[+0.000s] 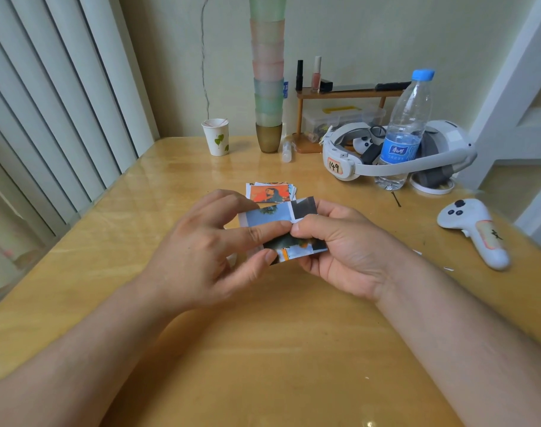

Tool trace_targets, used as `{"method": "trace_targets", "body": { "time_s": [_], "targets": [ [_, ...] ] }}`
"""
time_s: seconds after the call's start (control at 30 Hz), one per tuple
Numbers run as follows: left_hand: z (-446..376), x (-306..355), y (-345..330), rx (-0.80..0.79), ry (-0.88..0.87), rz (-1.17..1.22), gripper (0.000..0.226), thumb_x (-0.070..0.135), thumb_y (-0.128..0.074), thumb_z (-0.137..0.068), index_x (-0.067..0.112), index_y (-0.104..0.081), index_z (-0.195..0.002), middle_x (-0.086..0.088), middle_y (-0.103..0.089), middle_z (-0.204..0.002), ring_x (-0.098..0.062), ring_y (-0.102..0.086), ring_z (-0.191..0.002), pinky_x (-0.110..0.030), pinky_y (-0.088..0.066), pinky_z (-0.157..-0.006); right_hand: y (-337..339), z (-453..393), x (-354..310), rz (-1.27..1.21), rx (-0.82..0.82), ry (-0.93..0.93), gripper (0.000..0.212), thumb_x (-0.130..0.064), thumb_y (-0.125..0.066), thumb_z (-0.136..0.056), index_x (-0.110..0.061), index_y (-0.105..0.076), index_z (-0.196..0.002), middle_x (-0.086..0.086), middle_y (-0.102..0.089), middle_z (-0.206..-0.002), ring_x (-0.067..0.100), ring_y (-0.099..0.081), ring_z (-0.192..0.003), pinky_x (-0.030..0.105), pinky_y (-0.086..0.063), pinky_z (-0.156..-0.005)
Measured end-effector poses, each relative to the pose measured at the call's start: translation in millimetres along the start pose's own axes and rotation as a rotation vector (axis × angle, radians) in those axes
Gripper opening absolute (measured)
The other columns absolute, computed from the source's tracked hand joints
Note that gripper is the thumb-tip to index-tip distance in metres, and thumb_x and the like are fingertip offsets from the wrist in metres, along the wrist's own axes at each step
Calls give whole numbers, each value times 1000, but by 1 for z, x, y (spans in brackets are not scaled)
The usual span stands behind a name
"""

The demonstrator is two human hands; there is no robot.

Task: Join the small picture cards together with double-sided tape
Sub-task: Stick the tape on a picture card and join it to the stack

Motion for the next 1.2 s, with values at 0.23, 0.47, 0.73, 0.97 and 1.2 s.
{"method": "trace_targets", "body": {
  "time_s": [0.23,0.47,0.73,0.97,1.2],
  "targets": [
    [2,1,-4,7,38,53,42,36,-60,-101,22,-65,-139,-10,-65,-109,-31,-60,-105,-29,-42,-98,-3,3,-2,-166,-37,-39,29,6,-59,-90,-11,-70,-111,13,-72,-105,17,-64,-78,22,-46,-56],
    [2,5,-2,3,24,55,46,41,-51,-104,22,-57,-146,-9,-63,-115,-30,-58,-106,-27,-38,-100,-5,5,-2,-279,-80,-95,53,3,-61,-82,-2,-61,-135,19,-67,-134,26,-59,-110,22,-48,-58],
    [4,6,-8,-30,-8,84,61,51,-40,-107,20,-32,-160,-2,-63,-124,-30,-55,-111,-34,-42,-103,-6,8,-7,-358,-130,-99,74,4,-70,-70,-2,-56,-142,12,-67,-130,18,-56,-103,21,-47,-62],
    [4,8,-11,-41,-40,101,67,50,-37,-108,11,-28,-161,5,-57,-136,-27,-54,-113,-38,-42,-105,-8,11,-10,-380,-110,-85,65,0,-65,-67,-6,-62,-131,13,-66,-119,19,-59,-100,21,-45,-61],
    [5,11,-9,87,58,40,54,46,-34,-109,15,-56,-147,-2,-70,-103,-30,-57,-97,-45,-47,-90,-8,10,-7,-324,-43,-142,31,4,-55,-87,-9,-67,-112,12,-70,-105,15,-58,-74,23,-38,-65]
  ]
}}
Point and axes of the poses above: each hand's wrist, its own z-axis away from the middle knuckle, its own y-axis out of the back of the hand, x = y × z, the point moved 1 cm from there along -z, towards the middle knuckle
